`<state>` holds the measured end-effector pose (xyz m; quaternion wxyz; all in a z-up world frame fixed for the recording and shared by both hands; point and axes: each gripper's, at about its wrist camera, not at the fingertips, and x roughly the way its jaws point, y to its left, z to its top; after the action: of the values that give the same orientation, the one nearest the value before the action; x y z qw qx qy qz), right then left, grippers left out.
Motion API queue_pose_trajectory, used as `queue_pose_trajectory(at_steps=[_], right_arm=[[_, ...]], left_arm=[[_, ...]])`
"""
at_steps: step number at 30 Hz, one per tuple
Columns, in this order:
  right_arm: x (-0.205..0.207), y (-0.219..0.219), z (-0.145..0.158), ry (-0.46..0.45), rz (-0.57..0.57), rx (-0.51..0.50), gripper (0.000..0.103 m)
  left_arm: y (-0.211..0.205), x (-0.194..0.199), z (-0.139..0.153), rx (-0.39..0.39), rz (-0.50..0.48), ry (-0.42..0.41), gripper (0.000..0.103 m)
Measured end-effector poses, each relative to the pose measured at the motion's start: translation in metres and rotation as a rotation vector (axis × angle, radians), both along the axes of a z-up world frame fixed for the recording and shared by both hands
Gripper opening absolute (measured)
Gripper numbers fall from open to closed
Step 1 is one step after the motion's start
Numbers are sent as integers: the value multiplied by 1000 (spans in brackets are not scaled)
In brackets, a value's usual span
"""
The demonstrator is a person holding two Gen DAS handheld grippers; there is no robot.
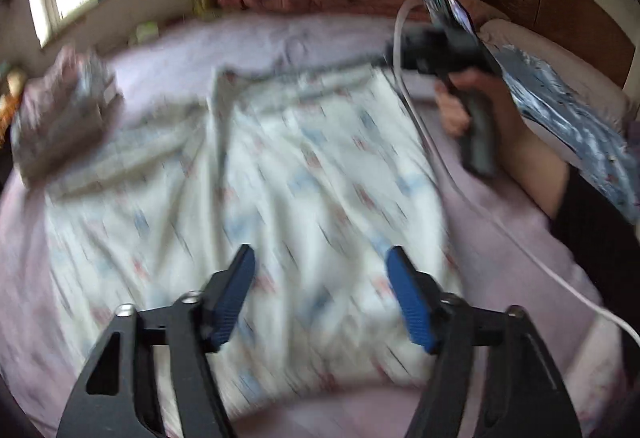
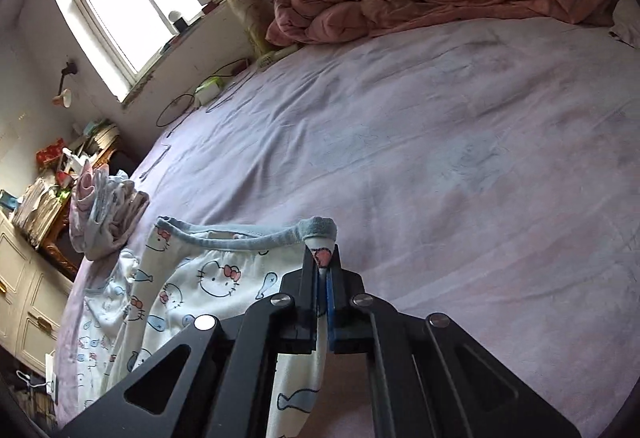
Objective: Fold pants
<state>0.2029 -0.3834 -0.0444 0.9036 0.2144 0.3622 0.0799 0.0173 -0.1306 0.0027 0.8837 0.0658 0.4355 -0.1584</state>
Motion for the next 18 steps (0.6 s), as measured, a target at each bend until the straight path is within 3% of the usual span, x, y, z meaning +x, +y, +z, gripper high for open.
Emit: queue_pose_trajectory(at_steps=[2, 4, 9, 13, 14, 16, 18], right_arm=[[-4, -3, 3, -15, -12, -6, 3], [-8, -5, 7, -32, -24, -32, 3], [-10, -9, 10, -43, -23, -55, 3], [-9, -14, 6, -26, -27, -43, 3], [-9, -16, 7, -26, -28, -35, 3], [-10, -18, 6, -29, -33, -30, 3], [-10, -21, 5, -29, -40, -25, 3]], left_arm=[[3, -17, -4, -40, 38, 25, 54], [6, -34, -1, -51, 56, -1, 51], [-11, -62, 2, -24, -65, -40, 49], [-31, -60, -13, 70, -97, -42, 47], [-34, -55, -19, 73, -90, -28, 40], [-38, -50, -30, 100, -69, -33, 14], [-44, -52, -39, 167, -69, -83, 8]])
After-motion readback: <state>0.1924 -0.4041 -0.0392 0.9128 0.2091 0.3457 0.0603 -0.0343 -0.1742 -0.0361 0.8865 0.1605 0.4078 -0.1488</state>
